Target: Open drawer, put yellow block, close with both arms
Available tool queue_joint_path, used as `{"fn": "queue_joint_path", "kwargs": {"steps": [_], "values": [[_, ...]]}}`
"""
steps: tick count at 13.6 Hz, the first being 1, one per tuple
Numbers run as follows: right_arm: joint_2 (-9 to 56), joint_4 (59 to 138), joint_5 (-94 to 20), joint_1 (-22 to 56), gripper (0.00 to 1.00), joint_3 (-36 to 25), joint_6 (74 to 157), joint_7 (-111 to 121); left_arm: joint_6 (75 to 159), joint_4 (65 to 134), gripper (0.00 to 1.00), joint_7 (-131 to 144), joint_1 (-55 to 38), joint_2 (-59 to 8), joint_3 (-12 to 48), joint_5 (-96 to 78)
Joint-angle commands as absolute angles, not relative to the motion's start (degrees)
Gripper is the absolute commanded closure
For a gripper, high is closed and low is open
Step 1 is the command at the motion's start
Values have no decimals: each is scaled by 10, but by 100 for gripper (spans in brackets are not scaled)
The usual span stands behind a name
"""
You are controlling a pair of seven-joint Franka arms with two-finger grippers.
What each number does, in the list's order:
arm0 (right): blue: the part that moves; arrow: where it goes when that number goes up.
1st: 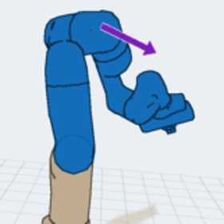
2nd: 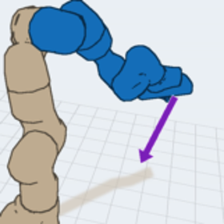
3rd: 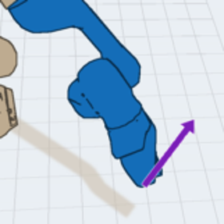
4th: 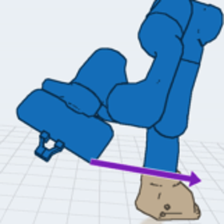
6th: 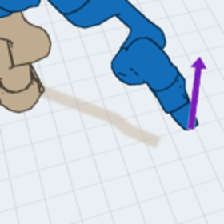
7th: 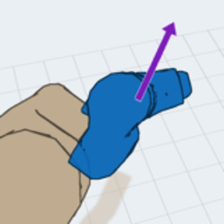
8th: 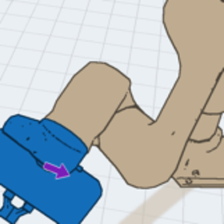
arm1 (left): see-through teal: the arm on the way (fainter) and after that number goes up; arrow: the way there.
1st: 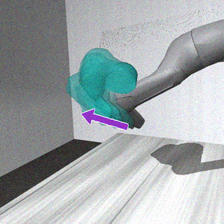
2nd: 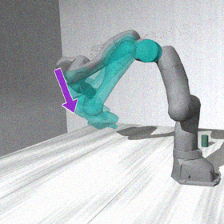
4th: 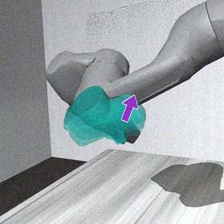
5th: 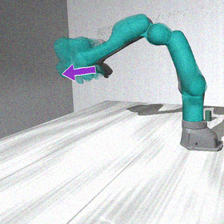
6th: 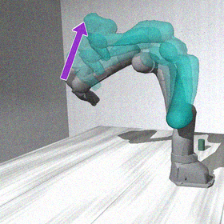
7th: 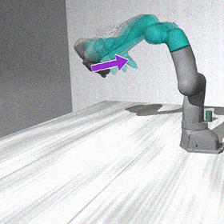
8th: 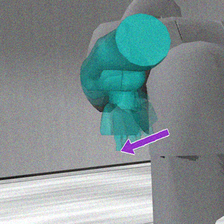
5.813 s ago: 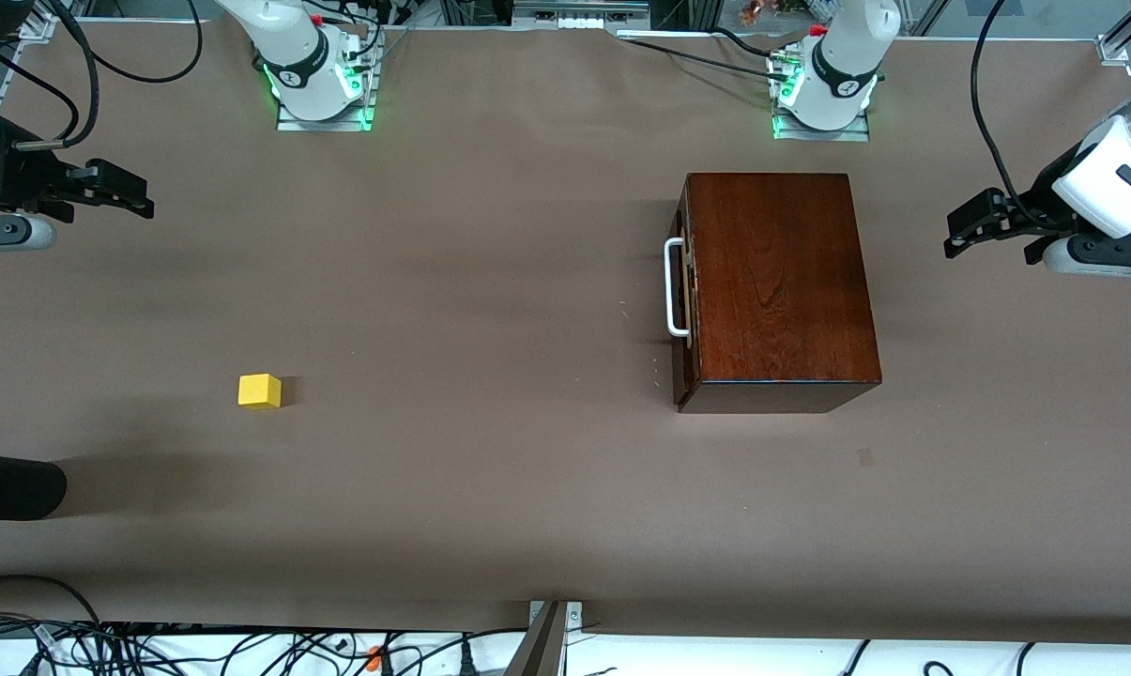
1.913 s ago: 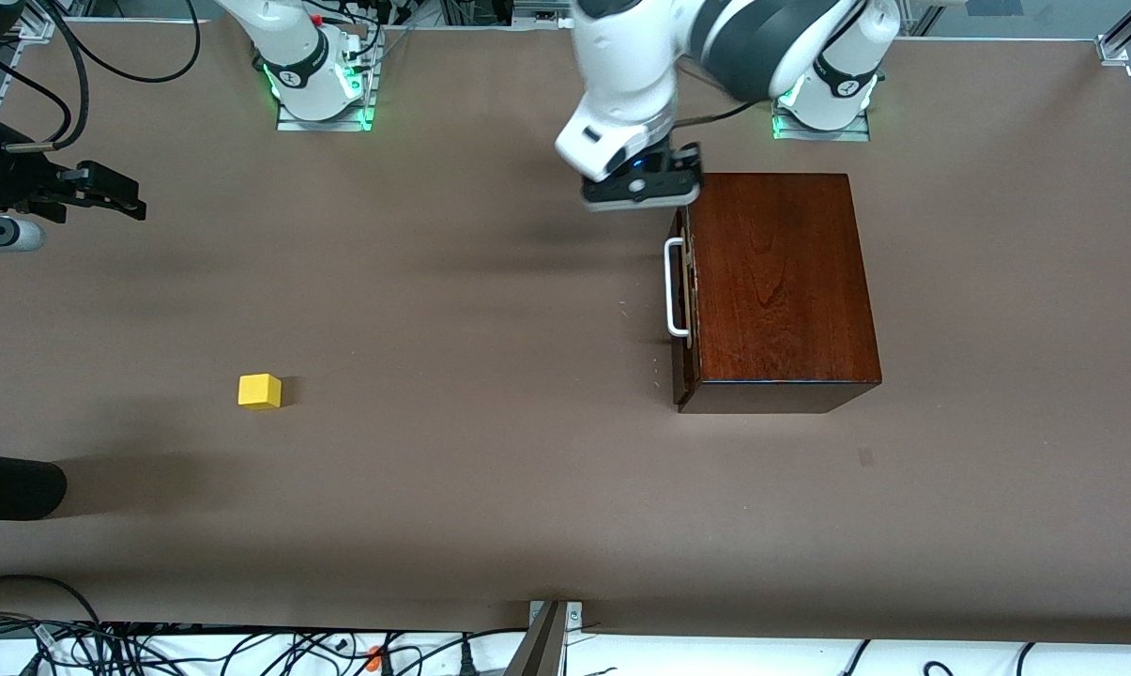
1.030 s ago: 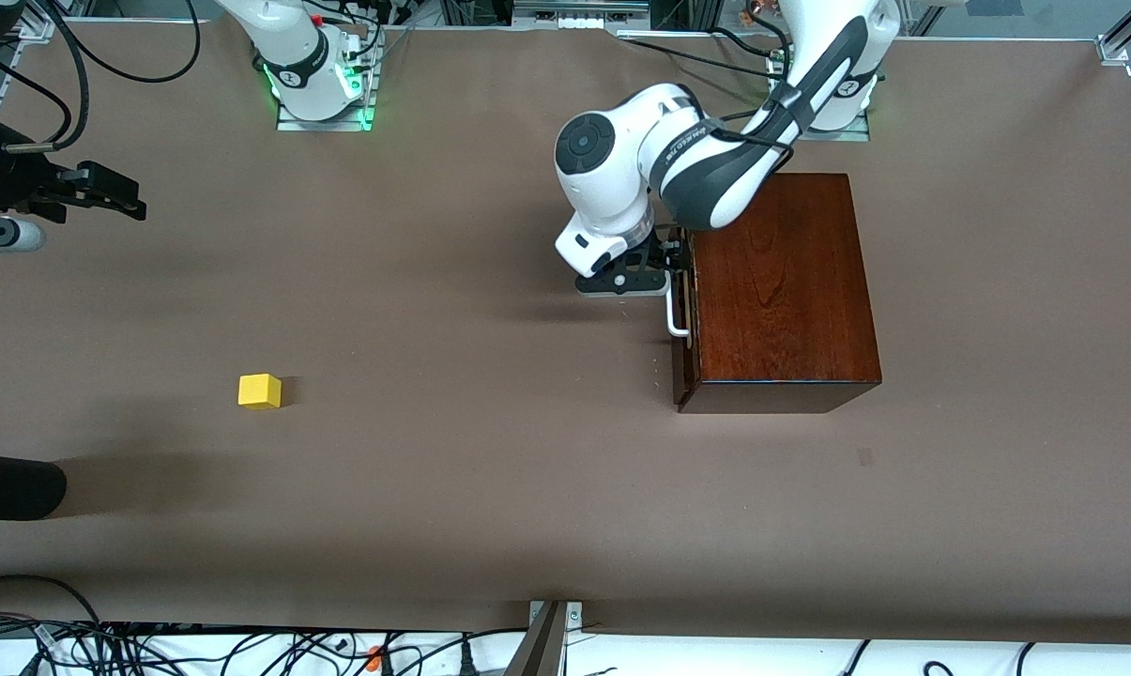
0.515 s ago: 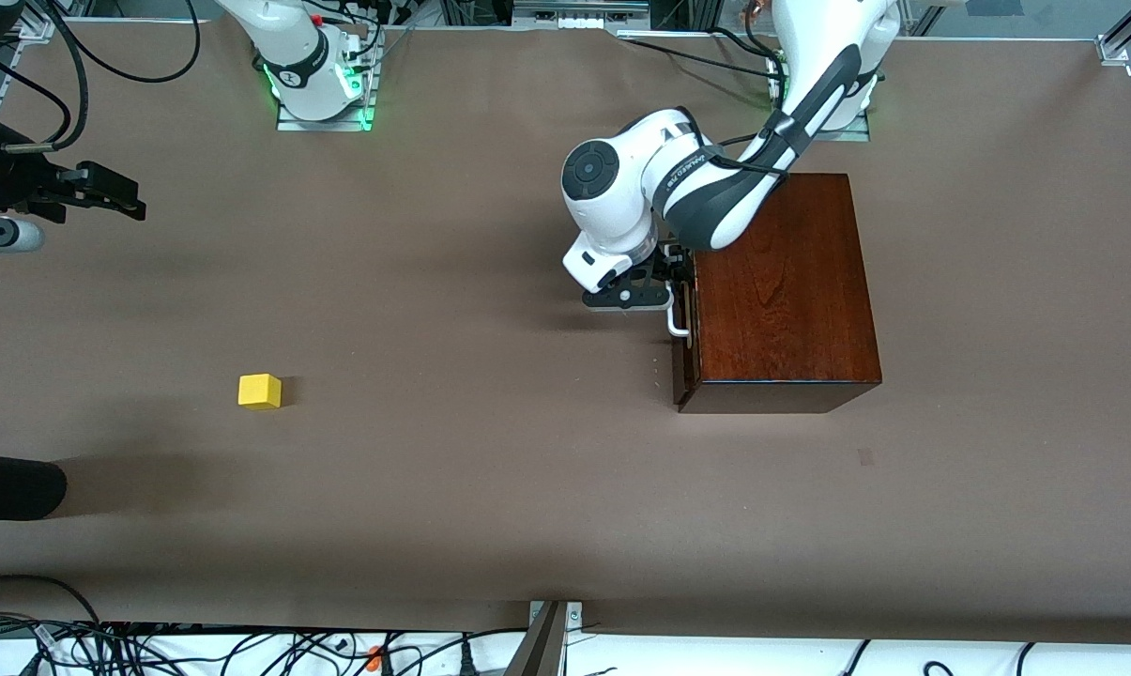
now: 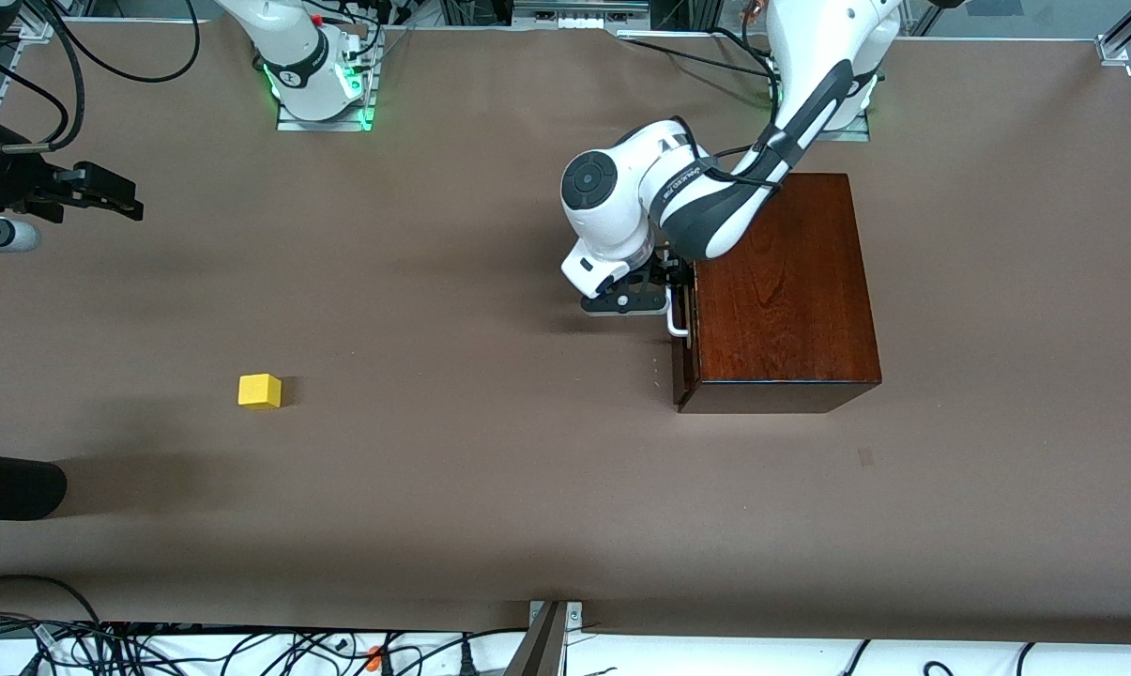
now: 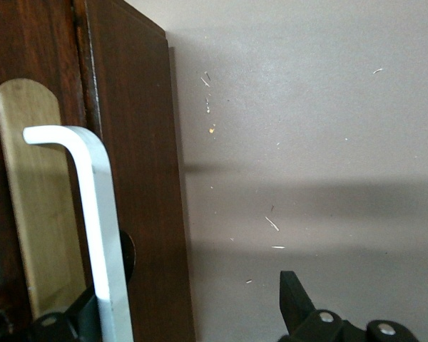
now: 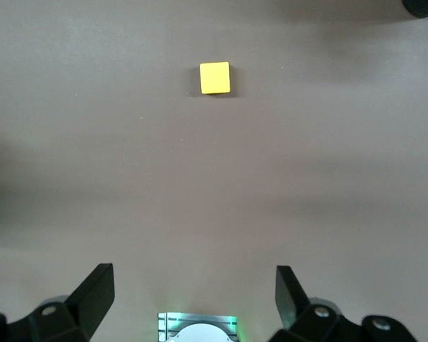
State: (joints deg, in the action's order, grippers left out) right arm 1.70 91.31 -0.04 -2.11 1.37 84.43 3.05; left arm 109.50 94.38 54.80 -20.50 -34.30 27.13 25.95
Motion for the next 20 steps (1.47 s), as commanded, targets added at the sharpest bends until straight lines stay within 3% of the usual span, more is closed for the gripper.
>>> {"fn": "queue_joint_path", "kwargs": {"steps": [1,20], "values": [[22,904,1,-25,0,14,839,37,1097,891,0,572,-227,-377,272,273],[23,904,5,-21,0,15,837,37,1095,726,0,616,-310,-474,268,261]]}}
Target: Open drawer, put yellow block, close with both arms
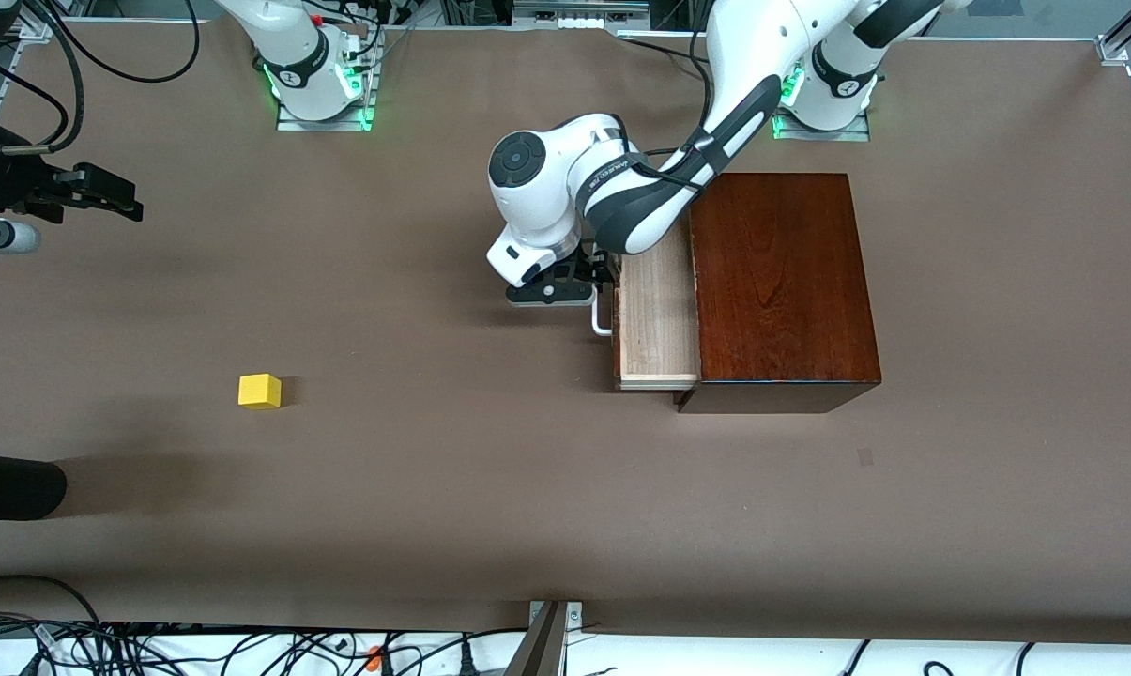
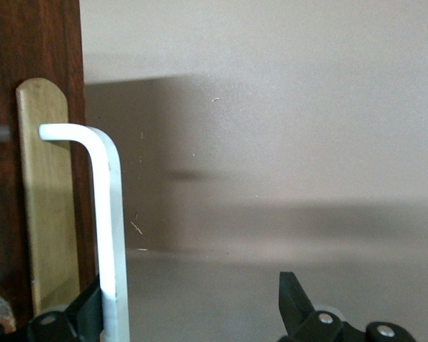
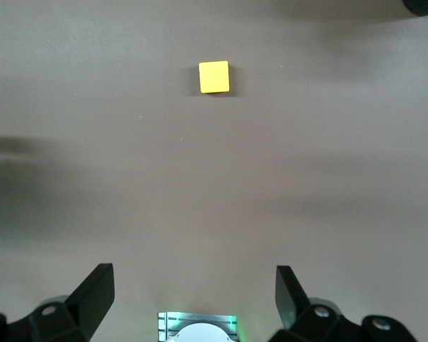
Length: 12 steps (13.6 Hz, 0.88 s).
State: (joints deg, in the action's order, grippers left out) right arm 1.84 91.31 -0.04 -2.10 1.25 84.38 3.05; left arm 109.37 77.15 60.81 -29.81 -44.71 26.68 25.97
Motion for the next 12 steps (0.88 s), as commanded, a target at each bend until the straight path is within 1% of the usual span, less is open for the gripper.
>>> {"fn": "queue_joint_path", "kwargs": {"steps": [1,6,7,9,11,12], "values": [[23,904,6,-20,0,15,836,36,1096,718,0,617,-315,-478,268,261],[34,904,3,-25,0,14,844,37,1099,679,0,625,-329,-492,270,254],[47,904,6,-25,0,14,846,37,1097,679,0,624,-329,-488,270,251],[55,904,11,-25,0,14,858,36,1087,679,0,622,-319,-463,273,241],[57,904,11,-25,0,14,882,34,1047,686,0,609,-299,-418,275,212],[59,904,11,-25,0,14,898,34,1029,693,0,589,-276,-384,277,184]]}}
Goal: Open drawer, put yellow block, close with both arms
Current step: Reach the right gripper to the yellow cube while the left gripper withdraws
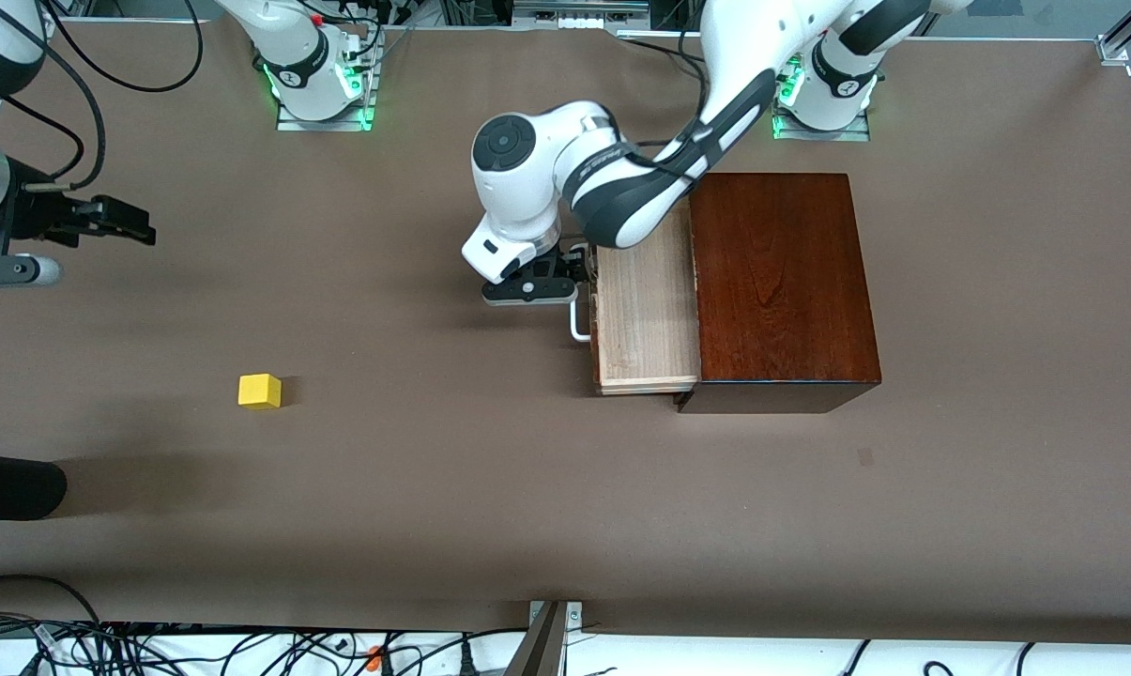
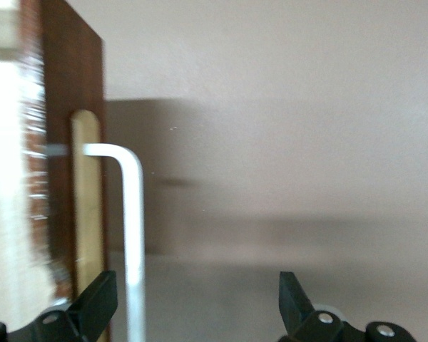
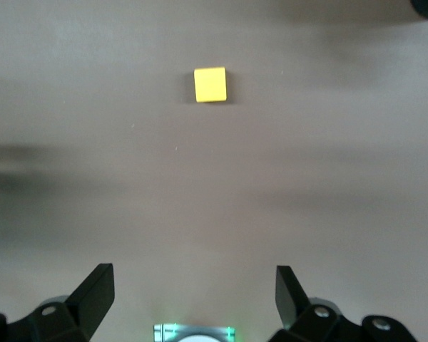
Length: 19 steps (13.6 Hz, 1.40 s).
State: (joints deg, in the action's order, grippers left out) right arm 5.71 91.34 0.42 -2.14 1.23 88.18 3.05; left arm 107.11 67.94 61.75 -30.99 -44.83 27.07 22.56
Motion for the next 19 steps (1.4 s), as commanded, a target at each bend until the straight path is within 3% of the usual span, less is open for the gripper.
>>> {"fn": "queue_joint_path", "kwargs": {"steps": [1,5,11,14,19], "values": [[67,904,11,-25,0,14,918,34,1010,707,0,561,-250,-351,277,150],[130,906,8,-24,0,14,1004,34,971,774,0,477,-126,-219,277,75],[229,912,12,-21,0,14,1091,33,911,780,0,333,-8,-163,267,36],[279,930,14,-22,0,14,1121,32,885,787,0,239,-17,-126,178,-8],[306,1057,15,-21,0,14,1366,37,855,854,0,32,-47,-50,20,-37]]}}
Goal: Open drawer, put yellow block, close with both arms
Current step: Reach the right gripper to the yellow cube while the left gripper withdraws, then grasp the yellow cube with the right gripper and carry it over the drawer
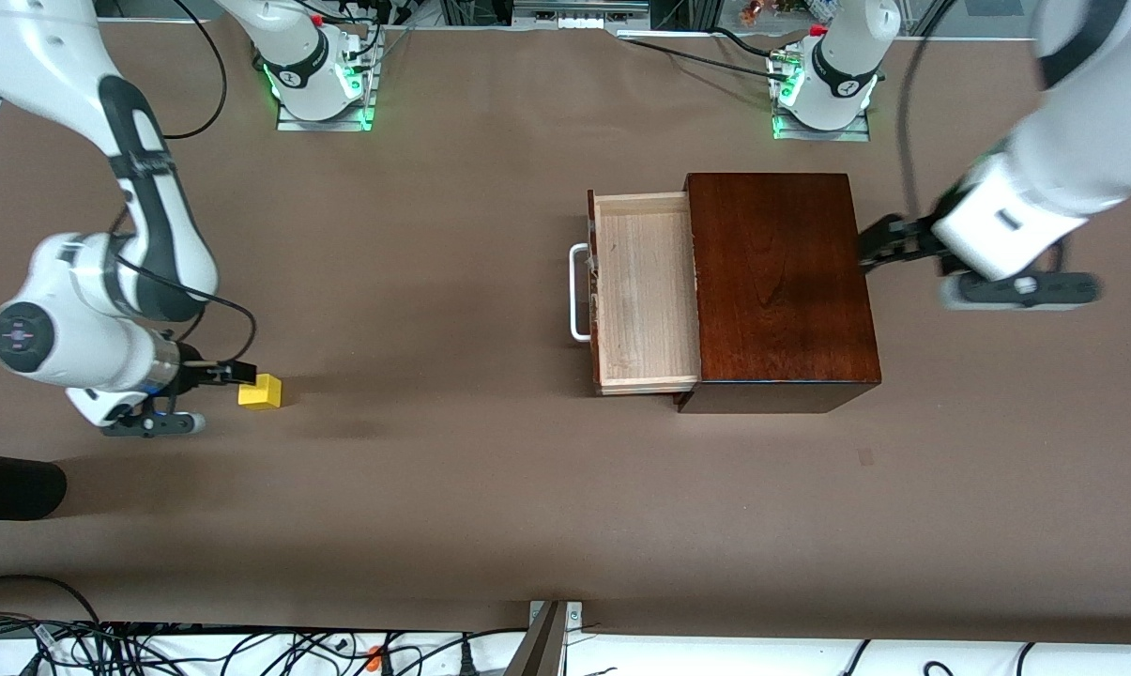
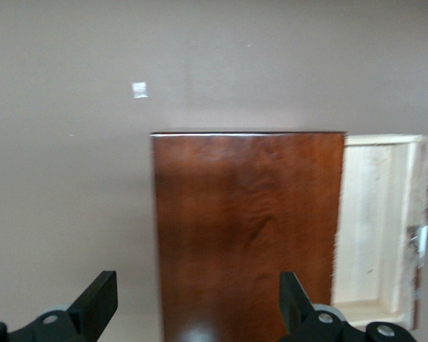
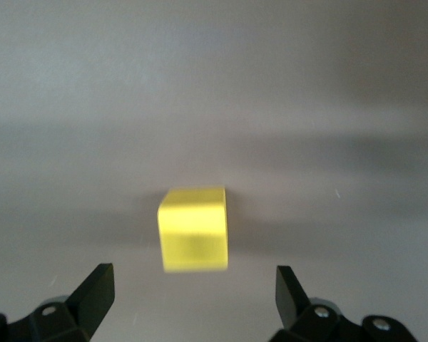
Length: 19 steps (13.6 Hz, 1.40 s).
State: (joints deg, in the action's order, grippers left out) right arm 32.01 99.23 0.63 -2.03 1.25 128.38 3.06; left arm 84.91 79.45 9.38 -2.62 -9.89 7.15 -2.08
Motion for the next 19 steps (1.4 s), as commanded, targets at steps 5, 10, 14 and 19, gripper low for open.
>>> {"fn": "queue_joint_path", "kwargs": {"steps": [5,10,14,19], "values": [[324,1083,14,-20,0,14,1428,35,875,875,0,-47,-52,-47,-31,-33],[338,1079,14,-19,81,15,1425,37,875,875,0,-46,-52,-47,-27,-29],[301,1040,4,-18,88,26,1340,29,874,874,0,-44,-56,-52,-26,-28],[288,877,-18,-11,88,122,1080,-208,874,873,0,-40,-58,-54,-26,-28]]}}
